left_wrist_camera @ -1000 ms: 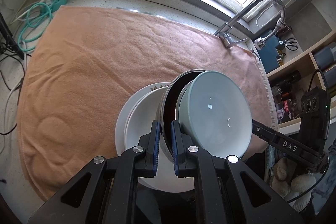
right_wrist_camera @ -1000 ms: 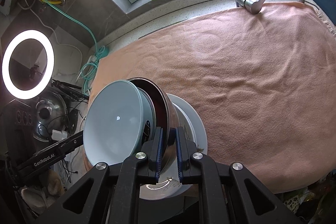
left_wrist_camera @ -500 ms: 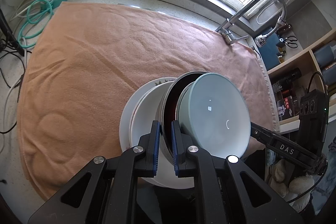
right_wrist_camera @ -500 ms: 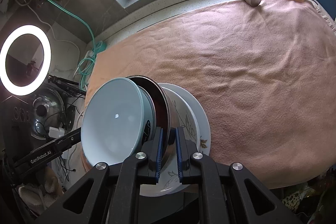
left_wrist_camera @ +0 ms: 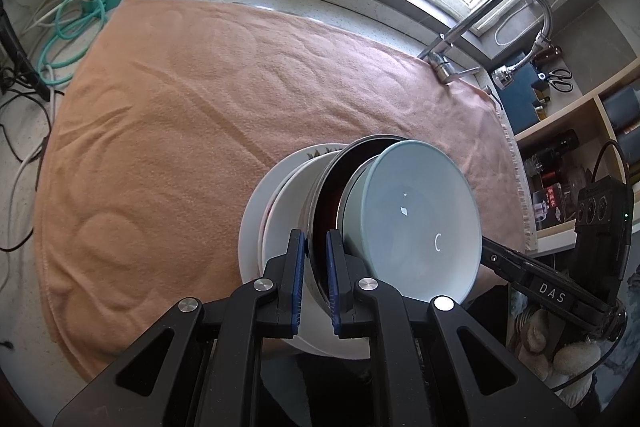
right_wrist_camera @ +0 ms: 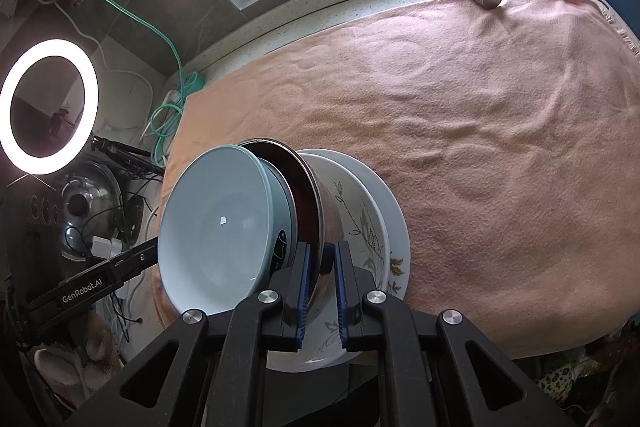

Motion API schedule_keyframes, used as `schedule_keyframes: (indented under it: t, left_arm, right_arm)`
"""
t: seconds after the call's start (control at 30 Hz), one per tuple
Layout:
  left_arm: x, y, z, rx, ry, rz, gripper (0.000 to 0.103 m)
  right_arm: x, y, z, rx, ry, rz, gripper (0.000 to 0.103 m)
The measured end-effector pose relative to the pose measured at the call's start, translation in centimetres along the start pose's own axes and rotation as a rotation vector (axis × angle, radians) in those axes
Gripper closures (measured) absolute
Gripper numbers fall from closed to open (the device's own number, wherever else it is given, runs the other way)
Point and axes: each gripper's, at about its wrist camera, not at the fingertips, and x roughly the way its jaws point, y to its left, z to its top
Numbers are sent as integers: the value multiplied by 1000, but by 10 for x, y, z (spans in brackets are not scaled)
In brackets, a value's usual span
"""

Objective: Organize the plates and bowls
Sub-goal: 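Carry the nested bowl stack onto the white floral plate stack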

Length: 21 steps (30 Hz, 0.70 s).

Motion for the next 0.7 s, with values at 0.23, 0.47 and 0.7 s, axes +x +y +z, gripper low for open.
schedule_keyframes:
  t: [0.23,0.47,0.7]
  left_arm:
    - [0,2,0,9,3,-7,94]
    - [-2,2,0,34,-7,-2,94]
    - [-9,8,1,48,-25,13,93]
  right_arm:
    - [0,0,-1,10,-2,5,92]
    - [-1,2,-3,12,-8,-4,92]
    - [-11,3,-5,25,-42,-10,91]
